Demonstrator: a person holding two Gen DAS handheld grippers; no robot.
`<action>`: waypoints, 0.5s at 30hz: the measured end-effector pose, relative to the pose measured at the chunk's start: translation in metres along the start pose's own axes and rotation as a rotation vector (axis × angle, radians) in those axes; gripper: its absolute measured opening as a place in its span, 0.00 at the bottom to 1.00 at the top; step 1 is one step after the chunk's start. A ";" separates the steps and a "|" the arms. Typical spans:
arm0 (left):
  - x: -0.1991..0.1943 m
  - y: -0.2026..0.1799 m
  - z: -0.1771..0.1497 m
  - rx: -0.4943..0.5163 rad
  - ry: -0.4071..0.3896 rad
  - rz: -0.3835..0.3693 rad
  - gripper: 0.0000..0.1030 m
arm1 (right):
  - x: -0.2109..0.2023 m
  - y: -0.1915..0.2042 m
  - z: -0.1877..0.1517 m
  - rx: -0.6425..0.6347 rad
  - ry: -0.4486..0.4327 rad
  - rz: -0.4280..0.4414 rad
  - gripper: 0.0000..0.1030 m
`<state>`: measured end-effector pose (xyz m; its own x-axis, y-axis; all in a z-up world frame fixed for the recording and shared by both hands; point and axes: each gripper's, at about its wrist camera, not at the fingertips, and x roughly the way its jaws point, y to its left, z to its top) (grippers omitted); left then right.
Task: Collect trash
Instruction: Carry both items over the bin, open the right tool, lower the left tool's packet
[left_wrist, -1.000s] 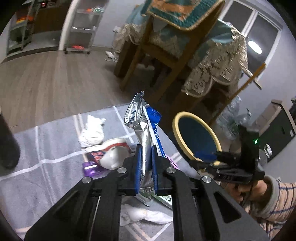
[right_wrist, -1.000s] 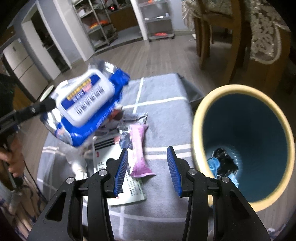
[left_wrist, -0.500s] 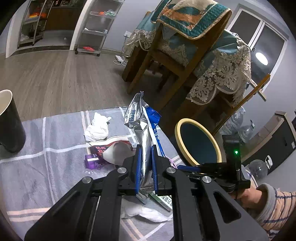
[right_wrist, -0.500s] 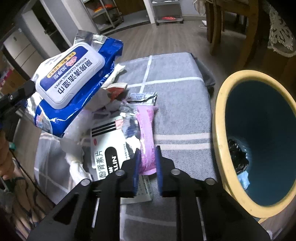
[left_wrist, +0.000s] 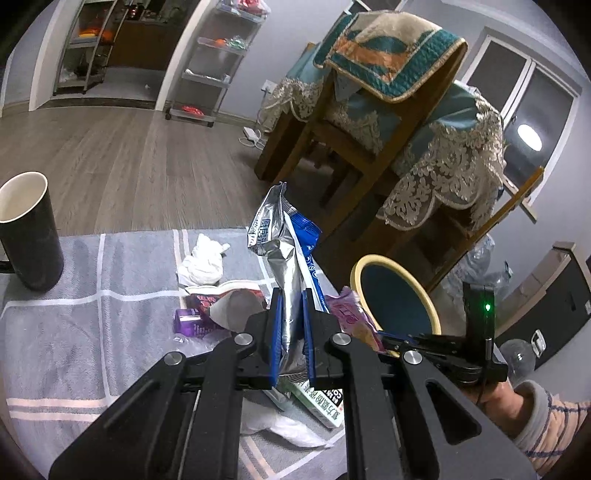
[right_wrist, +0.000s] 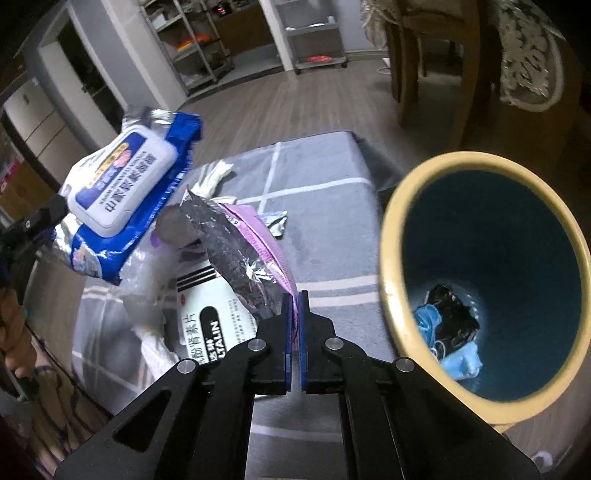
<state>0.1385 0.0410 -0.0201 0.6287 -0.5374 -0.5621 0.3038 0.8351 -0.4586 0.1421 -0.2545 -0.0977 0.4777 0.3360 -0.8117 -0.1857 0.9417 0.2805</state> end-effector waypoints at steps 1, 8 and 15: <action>-0.001 0.000 0.000 -0.003 -0.005 -0.002 0.09 | -0.003 -0.004 0.000 0.016 -0.008 -0.001 0.04; 0.005 -0.009 0.001 0.006 -0.008 -0.015 0.09 | -0.028 -0.026 0.000 0.112 -0.074 0.015 0.04; 0.022 -0.032 -0.003 0.040 0.018 -0.045 0.09 | -0.051 -0.054 -0.002 0.221 -0.141 -0.006 0.04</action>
<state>0.1410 0.0023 -0.0199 0.6012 -0.5762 -0.5537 0.3600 0.8139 -0.4561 0.1262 -0.3228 -0.0731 0.5959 0.3146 -0.7389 0.0026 0.9193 0.3935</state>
